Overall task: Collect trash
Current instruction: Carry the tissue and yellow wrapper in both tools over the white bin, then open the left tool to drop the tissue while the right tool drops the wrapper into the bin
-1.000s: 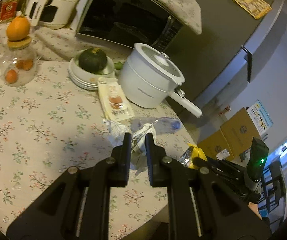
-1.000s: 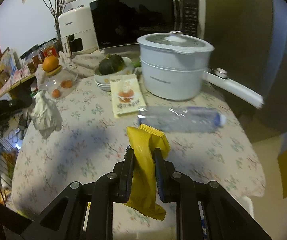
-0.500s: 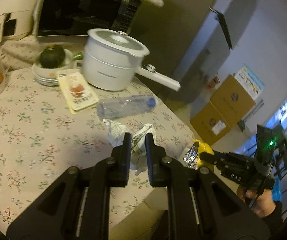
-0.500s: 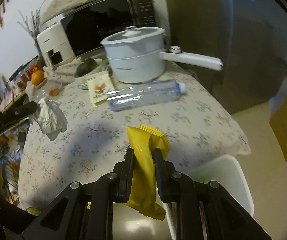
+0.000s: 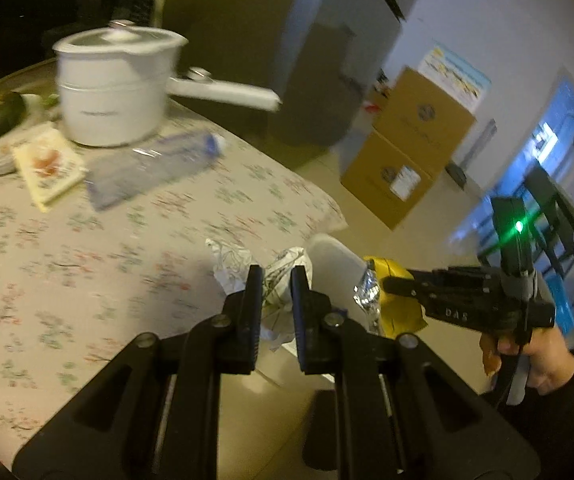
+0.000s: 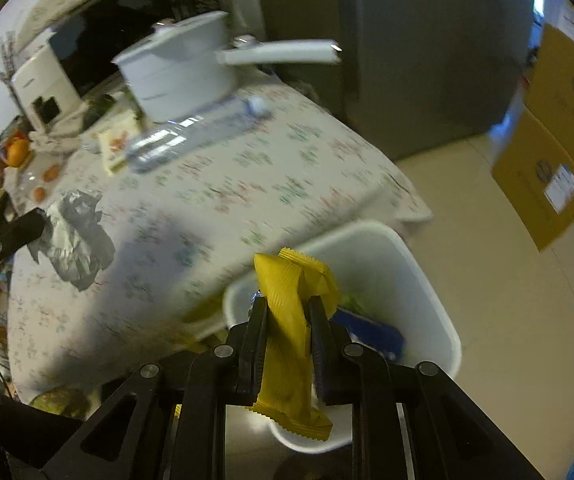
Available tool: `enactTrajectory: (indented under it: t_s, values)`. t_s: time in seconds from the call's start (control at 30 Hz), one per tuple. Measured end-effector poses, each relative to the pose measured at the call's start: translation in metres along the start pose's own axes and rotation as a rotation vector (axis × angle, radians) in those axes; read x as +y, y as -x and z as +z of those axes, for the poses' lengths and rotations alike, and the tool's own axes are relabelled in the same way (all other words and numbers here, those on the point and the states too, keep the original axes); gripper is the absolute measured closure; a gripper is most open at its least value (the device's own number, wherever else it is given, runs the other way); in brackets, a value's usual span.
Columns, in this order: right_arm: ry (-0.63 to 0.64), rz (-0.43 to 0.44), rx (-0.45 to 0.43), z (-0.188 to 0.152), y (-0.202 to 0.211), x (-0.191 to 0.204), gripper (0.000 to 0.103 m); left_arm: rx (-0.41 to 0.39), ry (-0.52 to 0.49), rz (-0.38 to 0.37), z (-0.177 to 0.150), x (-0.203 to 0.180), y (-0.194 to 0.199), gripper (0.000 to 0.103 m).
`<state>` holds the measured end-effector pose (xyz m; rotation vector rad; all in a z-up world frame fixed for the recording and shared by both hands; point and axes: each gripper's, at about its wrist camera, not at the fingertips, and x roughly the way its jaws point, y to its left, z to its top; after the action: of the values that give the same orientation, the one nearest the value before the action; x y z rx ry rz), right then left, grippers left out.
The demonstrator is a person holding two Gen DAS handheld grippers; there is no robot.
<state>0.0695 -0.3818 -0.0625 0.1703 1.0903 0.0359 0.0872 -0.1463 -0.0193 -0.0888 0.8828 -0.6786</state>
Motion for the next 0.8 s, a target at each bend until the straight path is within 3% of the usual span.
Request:
enactTrajectory:
  t_s: [0.33, 0.63, 0.73, 0.8]
  values:
    - [-0.076, -0.055, 0.034, -0.016, -0.002, -0.044, 0.082, 0.138, -0.118, -0.066, -0.022, -0.057, -0.074, 0.087]
    - [-0.124, -0.092, 0.056, -0.022, -0.004, -0.071, 0.082, 0.200, -0.102, -0.131, -0.022, -0.069, -0.108, 0.086]
    - [-0.135, -0.096, 0.064, -0.024, -0.005, -0.074, 0.082, 0.214, -0.106, -0.126, -0.023, -0.069, -0.112, 0.074]
    - [-0.132, -0.100, 0.070, -0.024, -0.007, -0.074, 0.082, 0.212, -0.124, -0.108, -0.023, -0.070, -0.110, 0.052]
